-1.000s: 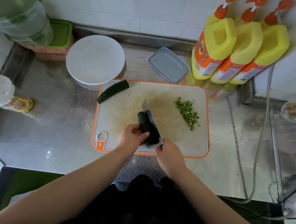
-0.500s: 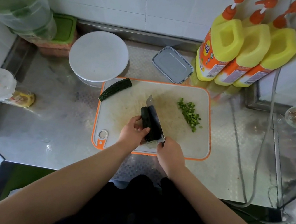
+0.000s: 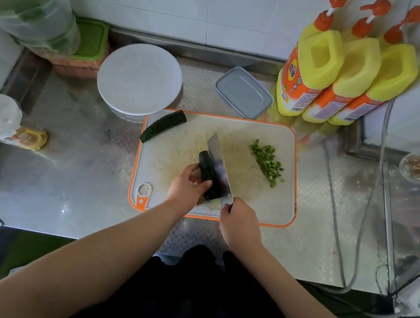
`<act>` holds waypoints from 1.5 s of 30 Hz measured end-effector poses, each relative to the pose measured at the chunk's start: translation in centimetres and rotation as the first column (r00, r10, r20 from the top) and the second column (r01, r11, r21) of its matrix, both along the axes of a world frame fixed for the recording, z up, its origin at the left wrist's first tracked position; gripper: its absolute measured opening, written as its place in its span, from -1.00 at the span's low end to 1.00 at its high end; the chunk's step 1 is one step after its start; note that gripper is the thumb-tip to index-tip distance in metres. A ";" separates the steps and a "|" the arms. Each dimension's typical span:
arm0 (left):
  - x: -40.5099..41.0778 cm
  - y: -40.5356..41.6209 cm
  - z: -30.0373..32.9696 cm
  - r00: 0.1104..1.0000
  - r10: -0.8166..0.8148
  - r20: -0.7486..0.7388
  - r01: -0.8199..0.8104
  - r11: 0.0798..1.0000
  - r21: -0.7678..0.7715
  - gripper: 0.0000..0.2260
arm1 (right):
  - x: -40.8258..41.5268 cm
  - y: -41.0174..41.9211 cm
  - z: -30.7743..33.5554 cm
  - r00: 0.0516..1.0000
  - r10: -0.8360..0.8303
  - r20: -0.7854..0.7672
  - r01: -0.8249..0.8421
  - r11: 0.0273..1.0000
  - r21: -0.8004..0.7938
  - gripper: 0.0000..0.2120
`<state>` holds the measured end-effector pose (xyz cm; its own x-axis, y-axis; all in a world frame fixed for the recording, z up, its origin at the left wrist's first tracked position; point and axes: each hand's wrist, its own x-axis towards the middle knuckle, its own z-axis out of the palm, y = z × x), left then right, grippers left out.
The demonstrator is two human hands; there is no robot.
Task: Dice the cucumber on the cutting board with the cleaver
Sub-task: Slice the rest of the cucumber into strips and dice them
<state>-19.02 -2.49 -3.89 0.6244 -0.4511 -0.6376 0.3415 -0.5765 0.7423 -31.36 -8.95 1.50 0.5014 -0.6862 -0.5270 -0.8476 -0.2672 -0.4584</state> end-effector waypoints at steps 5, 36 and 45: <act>-0.4 0.0 -0.1 0.998 -0.017 0.053 0.016 1.000 0.018 -0.49 | 0.0 0.1 0.4 1.000 0.018 -0.018 -0.018 1.000 -0.003 -0.82; -0.2 0.0 0.1 0.991 -0.112 0.068 0.114 0.993 -0.029 -0.50 | 3.1 0.0 -0.3 0.993 0.080 -0.086 -0.081 0.997 -0.012 -0.86; -0.2 -0.1 0.0 0.995 -0.095 0.042 0.097 0.995 -0.032 -0.46 | 2.1 0.8 -0.7 0.974 0.166 -0.153 -0.173 0.984 -0.033 -0.69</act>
